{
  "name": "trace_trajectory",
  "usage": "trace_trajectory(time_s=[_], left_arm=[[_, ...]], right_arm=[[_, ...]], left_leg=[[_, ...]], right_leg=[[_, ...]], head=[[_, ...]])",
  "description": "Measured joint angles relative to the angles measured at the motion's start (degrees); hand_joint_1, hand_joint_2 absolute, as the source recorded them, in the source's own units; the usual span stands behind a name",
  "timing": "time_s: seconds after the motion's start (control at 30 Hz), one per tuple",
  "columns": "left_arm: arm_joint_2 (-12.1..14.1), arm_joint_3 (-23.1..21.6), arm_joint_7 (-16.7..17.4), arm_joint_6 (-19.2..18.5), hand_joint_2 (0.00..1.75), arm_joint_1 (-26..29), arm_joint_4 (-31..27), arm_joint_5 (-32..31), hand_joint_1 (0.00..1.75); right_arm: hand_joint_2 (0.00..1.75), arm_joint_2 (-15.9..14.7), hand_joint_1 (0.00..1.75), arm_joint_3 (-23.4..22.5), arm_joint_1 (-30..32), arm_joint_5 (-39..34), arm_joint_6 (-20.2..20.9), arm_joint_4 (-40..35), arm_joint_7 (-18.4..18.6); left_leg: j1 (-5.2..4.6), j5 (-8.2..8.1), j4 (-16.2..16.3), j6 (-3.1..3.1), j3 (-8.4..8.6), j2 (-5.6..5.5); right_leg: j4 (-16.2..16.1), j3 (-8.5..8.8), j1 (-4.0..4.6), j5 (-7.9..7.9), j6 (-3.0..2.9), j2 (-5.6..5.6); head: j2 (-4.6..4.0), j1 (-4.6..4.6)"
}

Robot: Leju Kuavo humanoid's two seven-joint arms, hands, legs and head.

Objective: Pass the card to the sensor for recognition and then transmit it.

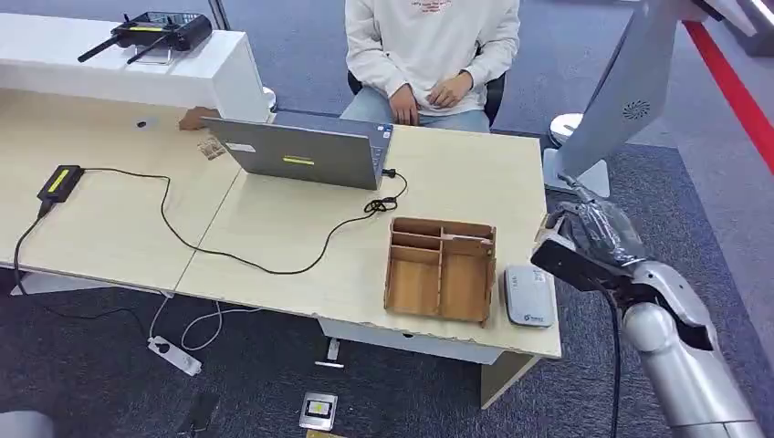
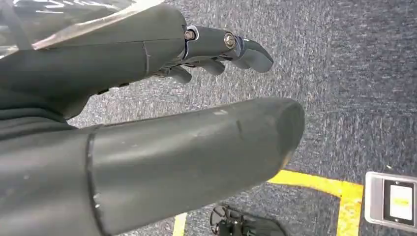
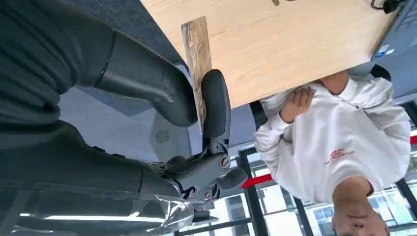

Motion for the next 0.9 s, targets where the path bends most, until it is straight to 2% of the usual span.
trace_trajectory(time_s=[0.27,0.9], left_arm=[[-0.1,0.0,0.5,1.3,0.0,0.0,0.3,-1.9,0.0],[-0.1,0.0,0.4,0.9,0.0,-0.1,1.6,-4.2,0.0]], right_arm=[[1.75,-0.8,1.75,0.0,3.0,0.8,-2.8,2.8,0.4],[1.75,-4.3,1.75,-0.5,7.3,1.9,-4.8,6.8,0.6]], left_leg=[[-0.01,-0.01,0.0,0.0,-0.01,0.0],[-0.01,-0.01,0.0,0.0,0.0,0.0]], right_leg=[[0.0,0.0,0.0,0.0,0.0,-0.01],[0.0,-0.01,-0.01,0.0,0.0,-0.01]], head=[[0.0,0.02],[0.0,0.02]])
